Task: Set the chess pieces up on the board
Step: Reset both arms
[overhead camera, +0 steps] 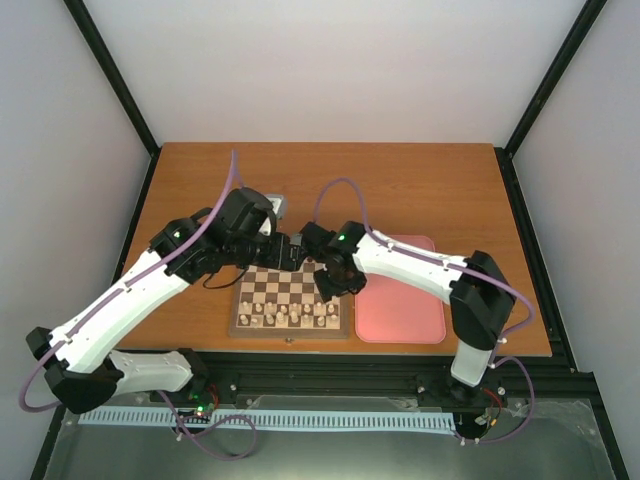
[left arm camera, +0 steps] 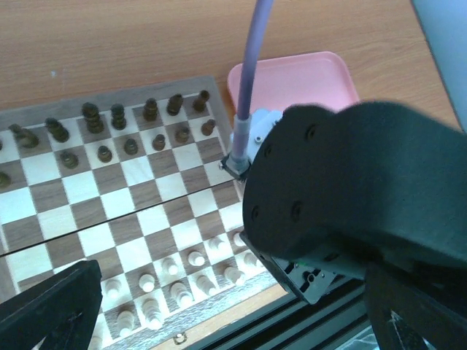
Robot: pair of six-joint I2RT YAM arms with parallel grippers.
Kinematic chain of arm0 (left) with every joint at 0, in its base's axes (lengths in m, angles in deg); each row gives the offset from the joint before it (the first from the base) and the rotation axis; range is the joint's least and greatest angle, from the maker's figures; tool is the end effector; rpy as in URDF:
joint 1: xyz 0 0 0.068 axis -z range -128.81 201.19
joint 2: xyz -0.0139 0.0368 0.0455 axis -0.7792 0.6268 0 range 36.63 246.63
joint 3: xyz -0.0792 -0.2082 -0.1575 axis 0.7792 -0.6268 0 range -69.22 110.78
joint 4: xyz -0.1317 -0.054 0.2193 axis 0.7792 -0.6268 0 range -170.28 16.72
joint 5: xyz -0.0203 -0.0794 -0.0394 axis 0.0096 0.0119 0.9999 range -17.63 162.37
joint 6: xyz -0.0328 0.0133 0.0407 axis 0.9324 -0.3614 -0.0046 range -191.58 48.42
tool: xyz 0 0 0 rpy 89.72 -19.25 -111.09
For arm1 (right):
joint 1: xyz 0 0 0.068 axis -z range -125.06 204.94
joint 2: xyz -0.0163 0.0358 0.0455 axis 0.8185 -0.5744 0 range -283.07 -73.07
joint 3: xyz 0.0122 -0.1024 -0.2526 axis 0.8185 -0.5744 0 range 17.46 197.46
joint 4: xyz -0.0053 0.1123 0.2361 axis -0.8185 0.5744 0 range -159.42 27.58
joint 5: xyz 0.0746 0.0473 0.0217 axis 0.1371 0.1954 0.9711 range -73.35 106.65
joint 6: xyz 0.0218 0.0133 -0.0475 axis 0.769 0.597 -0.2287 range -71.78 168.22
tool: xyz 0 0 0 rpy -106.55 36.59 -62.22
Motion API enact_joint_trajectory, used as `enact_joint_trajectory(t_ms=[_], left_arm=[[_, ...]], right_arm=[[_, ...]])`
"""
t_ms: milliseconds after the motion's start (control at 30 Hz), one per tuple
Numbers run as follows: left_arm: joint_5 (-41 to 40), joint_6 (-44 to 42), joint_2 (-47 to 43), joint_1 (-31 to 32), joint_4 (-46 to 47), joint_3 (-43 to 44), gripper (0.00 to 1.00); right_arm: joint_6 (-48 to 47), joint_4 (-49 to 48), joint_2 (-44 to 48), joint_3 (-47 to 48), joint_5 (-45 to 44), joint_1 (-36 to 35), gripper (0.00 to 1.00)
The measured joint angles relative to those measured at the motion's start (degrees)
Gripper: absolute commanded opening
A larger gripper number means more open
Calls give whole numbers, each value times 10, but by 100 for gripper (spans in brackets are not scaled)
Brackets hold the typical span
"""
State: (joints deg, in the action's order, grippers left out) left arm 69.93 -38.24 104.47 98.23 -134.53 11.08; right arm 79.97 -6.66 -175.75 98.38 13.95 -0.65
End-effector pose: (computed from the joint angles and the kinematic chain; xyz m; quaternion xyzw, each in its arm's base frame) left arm 0.1501 -0.1592 0.3870 0.1042 0.9301 -0.2118 0.2816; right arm 0.1924 0.2780 0.2269 -0.2051 0.9773 0.0160 0.0508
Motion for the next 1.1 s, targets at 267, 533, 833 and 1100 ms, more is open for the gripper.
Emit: enact_joint_trajectory(t_ms=[267, 533, 833, 1100], left_arm=[[-2, -8, 22, 1, -7, 51, 100], [-36, -17, 54, -7, -52, 165, 100], [-35, -50, 64, -141, -107, 260, 100], [-19, -71, 64, -223, -131, 237, 100]], right_arm=[[-2, 31, 68, 32, -32, 41, 100], [-11, 36, 137, 27, -45, 140, 100], [-45, 26, 183, 16, -49, 235, 100], [-73, 17, 198, 17, -67, 256, 100]])
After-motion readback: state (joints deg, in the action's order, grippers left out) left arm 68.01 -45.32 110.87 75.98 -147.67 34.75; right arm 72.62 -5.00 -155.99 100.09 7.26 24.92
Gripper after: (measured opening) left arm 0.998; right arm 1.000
